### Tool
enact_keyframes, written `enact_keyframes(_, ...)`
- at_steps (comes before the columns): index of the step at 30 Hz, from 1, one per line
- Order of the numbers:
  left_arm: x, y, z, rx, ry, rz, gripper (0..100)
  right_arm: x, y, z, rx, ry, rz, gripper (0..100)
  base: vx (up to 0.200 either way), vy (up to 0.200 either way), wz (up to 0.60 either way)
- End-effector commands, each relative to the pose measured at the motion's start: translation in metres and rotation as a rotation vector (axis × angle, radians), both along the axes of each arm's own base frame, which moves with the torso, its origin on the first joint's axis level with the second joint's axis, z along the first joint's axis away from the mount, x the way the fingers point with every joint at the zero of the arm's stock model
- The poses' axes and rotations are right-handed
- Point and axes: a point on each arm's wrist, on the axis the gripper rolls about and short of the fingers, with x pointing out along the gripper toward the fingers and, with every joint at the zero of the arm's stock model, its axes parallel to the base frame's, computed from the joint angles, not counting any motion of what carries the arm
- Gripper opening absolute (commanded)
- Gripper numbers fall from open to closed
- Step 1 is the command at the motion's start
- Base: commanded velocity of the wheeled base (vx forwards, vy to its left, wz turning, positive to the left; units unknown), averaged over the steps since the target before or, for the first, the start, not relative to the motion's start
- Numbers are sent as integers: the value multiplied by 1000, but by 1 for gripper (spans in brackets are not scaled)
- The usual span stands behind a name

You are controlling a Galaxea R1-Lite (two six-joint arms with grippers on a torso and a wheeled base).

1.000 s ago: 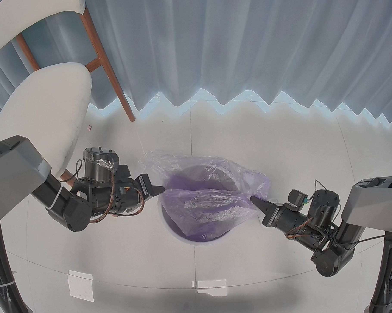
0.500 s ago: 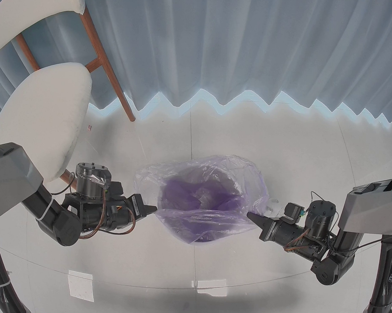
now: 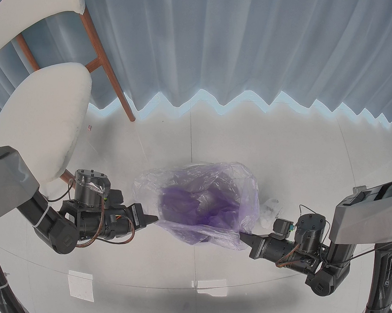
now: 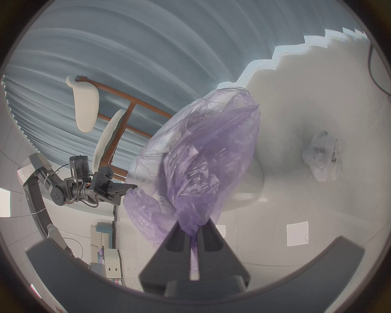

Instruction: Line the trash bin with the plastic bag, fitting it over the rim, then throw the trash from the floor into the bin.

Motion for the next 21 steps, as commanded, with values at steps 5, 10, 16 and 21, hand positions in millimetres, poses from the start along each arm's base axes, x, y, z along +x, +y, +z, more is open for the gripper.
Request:
enact_keyframes(5, -4, 5, 1, 5, 1, 9, 0, 1, -4, 1, 6, -11, -13, 0, 0, 0, 0)
enact_keyframes(10, -7, 8, -5, 33, 7, -3, 0, 0, -8, -5, -2, 16, -26, 0, 0, 0, 0)
enact_keyframes(16, -12, 11, -11, 62, 18, -16, 0, -2, -9, -5, -7, 20, -27, 0, 0, 0, 0)
enact_keyframes(21, -18, 11, -23, 112, 40, -47, 0, -11, -6, -8, -21, 46, -5, 0, 0, 0, 0)
